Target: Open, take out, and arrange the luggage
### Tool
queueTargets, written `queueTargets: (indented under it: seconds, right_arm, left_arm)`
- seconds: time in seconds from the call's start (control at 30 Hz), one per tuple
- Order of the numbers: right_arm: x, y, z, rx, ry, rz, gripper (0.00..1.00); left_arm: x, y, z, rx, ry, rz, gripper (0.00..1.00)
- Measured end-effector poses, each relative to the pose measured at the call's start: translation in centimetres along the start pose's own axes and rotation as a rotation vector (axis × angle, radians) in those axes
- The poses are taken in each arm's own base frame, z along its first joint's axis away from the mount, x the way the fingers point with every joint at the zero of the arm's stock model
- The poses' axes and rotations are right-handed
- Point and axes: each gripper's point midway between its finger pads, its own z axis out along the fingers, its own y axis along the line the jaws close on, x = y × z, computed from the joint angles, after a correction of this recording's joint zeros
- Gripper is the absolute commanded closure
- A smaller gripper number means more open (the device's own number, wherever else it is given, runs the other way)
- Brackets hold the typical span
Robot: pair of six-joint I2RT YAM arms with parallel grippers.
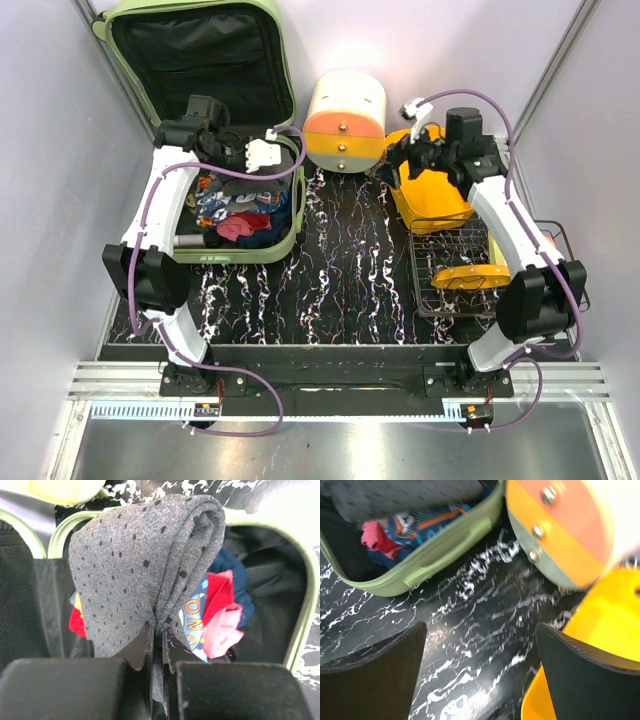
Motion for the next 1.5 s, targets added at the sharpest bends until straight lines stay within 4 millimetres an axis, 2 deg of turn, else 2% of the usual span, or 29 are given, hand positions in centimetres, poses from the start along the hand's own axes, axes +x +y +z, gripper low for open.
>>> queueTargets:
  seconds: [0.13,0.3,0.43,0.67,0.8,0.9,0.93,1.0,1.03,1.1,1.13,1.17,1.2,1.23,1.27,1.3,1.4,1.5]
  right_arm:
    - [-1.5,5.3,1.3,-0.108,-0.082,-0.232,0.00]
    - [-0.1,11.4,4.4,-0.232,-0.158,-0.486,0.00]
    - [1.5,15.1,7.3,-0.274,-0.216,-0.650,0.00]
    - [0.6,19.7,12.9,-0.295,-0.335,-0.886,0.00]
    - [0.2,20.5,14.8,-0.279,-0.363,-0.981,0.00]
    - [-0.3,20.2,16.0,-0.241,-0.373,-1.041,0.02]
    - [-0.5,20.0,16.3,-0.226,-0.378,-1.059,0.12]
    - [-0.7,19.6,17.0,-0.195,-0.377,-1.100,0.24]
    - [-0.7,19.4,17.3,-0.184,-0.372,-1.114,0.40]
    - [-0.6,19.0,17.9,-0.163,-0.361,-1.144,0.56]
    - [-0.6,18.9,18.2,-0.155,-0.352,-1.151,0.72]
    - [-0.5,18.7,18.5,-0.145,-0.345,-1.160,0.79]
    - [-0.4,18.4,18.6,-0.134,-0.332,-1.162,0.90]
    - [-0.4,18.3,18.7,-0.127,-0.326,-1.171,0.97]
    - [-0.3,18.1,18.7,-0.114,-0.317,-1.169,1.00]
    - [-0.3,17.9,18.7,-0.106,-0.312,-1.174,1.00]
    - [-0.3,17.6,18.7,-0.091,-0.304,-1.178,1.00]
    - [-0.3,17.6,18.7,-0.088,-0.302,-1.179,1.00]
  left_arm:
    - [-1.7,-1.4,0.5,0.036,-0.020,-0.058,1.00]
    - [-2.9,-2.5,0.7,0.061,-0.055,-0.122,1.00]
    - [-3.3,-3.5,0.9,0.082,-0.074,-0.157,1.00]
    - [-3.7,-4.7,2.0,0.118,-0.082,-0.197,1.00]
    - [-4.1,-4.9,2.2,0.123,-0.086,-0.207,1.00]
    - [-4.4,-5.0,2.4,0.125,-0.089,-0.209,0.99]
    - [-4.5,-5.1,2.5,0.126,-0.091,-0.211,0.99]
    - [-4.7,-5.1,2.6,0.127,-0.093,-0.214,0.95]
    - [-4.8,-5.2,2.6,0.129,-0.093,-0.218,0.94]
    - [-4.9,-5.2,2.6,0.130,-0.093,-0.228,0.85]
    - [-4.9,-5.2,2.6,0.129,-0.094,-0.232,0.82]
    - [-4.9,-5.1,2.6,0.125,-0.094,-0.233,0.79]
    - [-4.9,-5.0,2.7,0.119,-0.094,-0.232,0.67]
    - [-4.8,-4.8,2.7,0.114,-0.093,-0.232,0.59]
    - [-4.8,-4.8,2.7,0.111,-0.094,-0.231,0.53]
    - [-4.7,-4.8,2.8,0.112,-0.095,-0.228,0.38]
    - [-4.1,-5.3,3.2,0.126,-0.089,-0.240,0.25]
    - [-2.8,-5.7,3.5,0.139,-0.075,-0.271,0.22]
